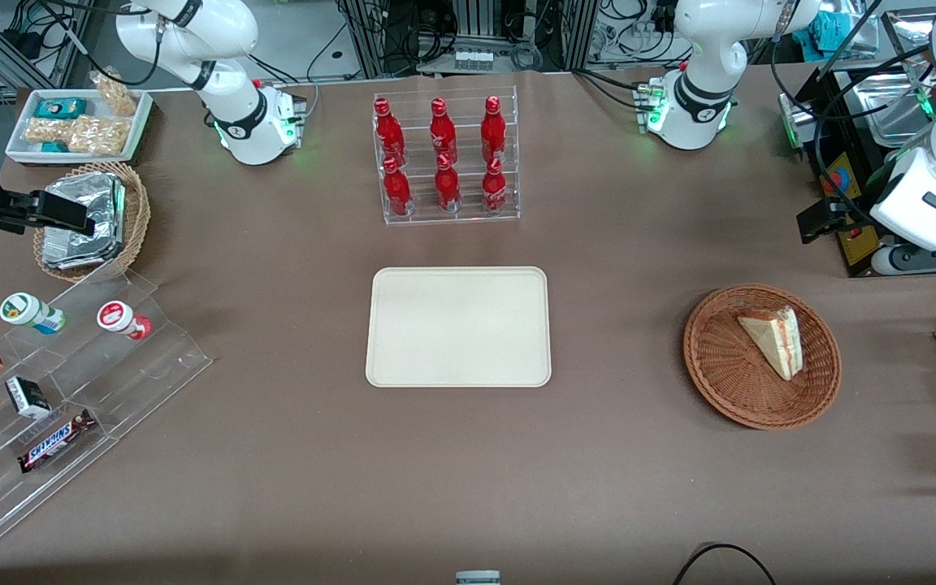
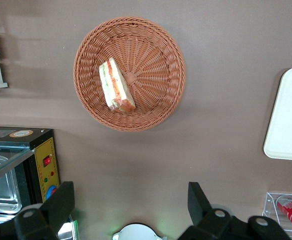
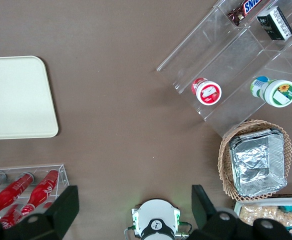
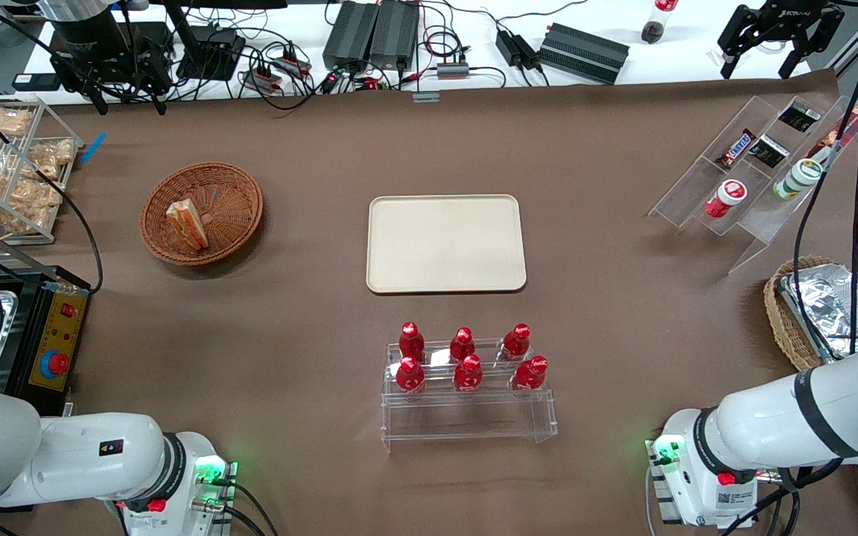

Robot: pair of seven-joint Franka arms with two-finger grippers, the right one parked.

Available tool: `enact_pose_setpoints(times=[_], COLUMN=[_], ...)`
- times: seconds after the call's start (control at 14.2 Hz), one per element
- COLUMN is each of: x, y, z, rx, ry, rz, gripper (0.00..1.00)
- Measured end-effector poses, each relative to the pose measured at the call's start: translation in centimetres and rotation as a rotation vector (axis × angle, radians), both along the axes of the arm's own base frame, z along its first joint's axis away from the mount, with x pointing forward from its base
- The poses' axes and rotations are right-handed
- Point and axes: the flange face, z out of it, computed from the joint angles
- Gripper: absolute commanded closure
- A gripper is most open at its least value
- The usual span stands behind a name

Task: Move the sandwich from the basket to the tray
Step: 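Move the left gripper down over the wrapped sandwich in the wicker basket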

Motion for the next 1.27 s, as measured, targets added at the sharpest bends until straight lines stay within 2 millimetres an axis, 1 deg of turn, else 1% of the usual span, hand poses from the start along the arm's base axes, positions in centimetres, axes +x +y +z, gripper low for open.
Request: enact_pose_setpoints(times=[0.63,0.85,0.92,1.06,1.2,1.27], x=[0.0,0.0,0.0,0.1,0.6,1.1], y=[0.1,0.2,0.3,0.6,1.3,1.6], z=[0.0,-0.4,-0.7,-1.9,-4.0,-5.4], rx=[0.0,0.002,0.004,0.006,0.005,0.004], ry=[0.0,0.012,0.02,0.06,0.105,0.131], rz=[0.002,0.004,0.005,0.012,0.022,0.029], gripper=[0.0,0.0,0.0,0.0,0.0,0.0])
